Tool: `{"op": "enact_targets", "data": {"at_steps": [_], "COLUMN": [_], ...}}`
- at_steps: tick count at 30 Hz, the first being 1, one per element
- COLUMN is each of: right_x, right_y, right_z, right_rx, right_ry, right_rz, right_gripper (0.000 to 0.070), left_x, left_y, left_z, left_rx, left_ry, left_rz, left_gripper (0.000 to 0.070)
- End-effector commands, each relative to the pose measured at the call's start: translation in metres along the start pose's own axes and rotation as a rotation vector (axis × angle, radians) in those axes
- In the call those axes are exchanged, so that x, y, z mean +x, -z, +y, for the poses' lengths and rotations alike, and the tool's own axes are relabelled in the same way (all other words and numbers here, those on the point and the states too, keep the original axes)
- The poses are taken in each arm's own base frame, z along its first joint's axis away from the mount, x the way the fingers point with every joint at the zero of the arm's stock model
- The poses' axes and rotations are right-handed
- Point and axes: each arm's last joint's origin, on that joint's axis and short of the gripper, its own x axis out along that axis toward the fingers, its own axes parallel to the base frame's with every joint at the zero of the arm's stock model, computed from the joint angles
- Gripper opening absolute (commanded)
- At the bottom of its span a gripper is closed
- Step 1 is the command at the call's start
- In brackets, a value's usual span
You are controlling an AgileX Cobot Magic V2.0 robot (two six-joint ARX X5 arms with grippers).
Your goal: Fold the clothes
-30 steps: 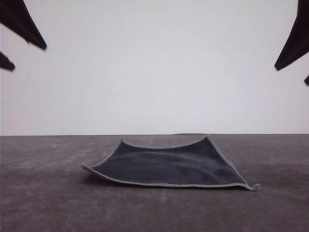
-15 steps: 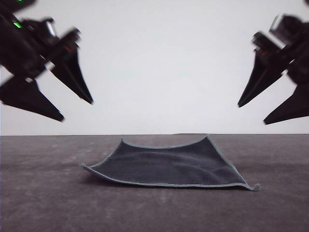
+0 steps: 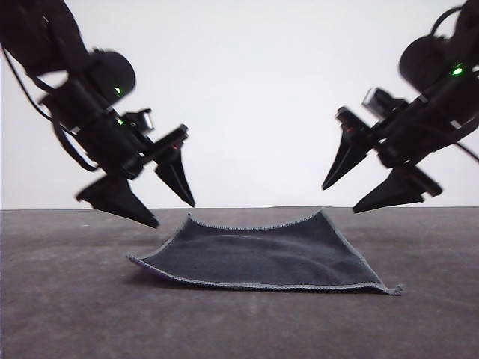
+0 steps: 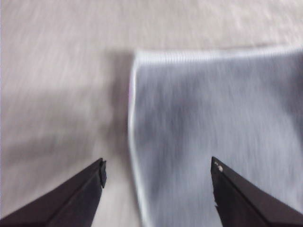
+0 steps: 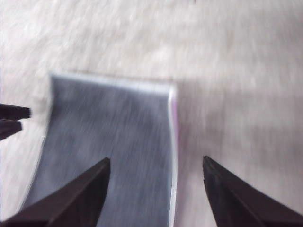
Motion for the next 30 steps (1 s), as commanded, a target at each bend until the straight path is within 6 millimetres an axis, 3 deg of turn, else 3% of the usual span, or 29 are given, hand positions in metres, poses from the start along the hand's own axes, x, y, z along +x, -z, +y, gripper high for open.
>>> {"op": "enact_targets", "data": {"at_steps": [1, 11, 22, 27, 30], "right_x": [0.011, 0.039, 0.052, 0.054, 0.054], "right_y": [-0.009, -0.023, -0.018, -0.017, -0.017], "right_z": [-0.003, -0.013, -0.011, -0.008, -0.009], "right_rx": [-0.002, 0.019, 0.013, 0.005, 0.004], "right_ry": [-0.018, -0.065, -0.074, -0.070, -0.057], "right_rz": [0.003, 0.036, 0.064, 0.063, 0.056], "right_gripper": [0.0393, 0.0393, 0.0375, 0.0234, 0.0108], "left_x": [0.013, 0.049, 0.053, 0.053, 0.052], "left_y": [-0.010, -0.027, -0.024, -0.026, -0.029], "left_z": [0.003, 0.015, 0.011, 0.012, 0.014], "left_rx": [0.009, -0.019, -0.018, -0.011, -0.009], "left_ry": [0.015, 0.066, 0.140, 0.141, 0.142], "left_rz": [0.002, 0.072, 0.107, 0.090, 0.075], "left_gripper": [0.0426, 0.0431, 0.0431, 0.0404, 0.0228]}}
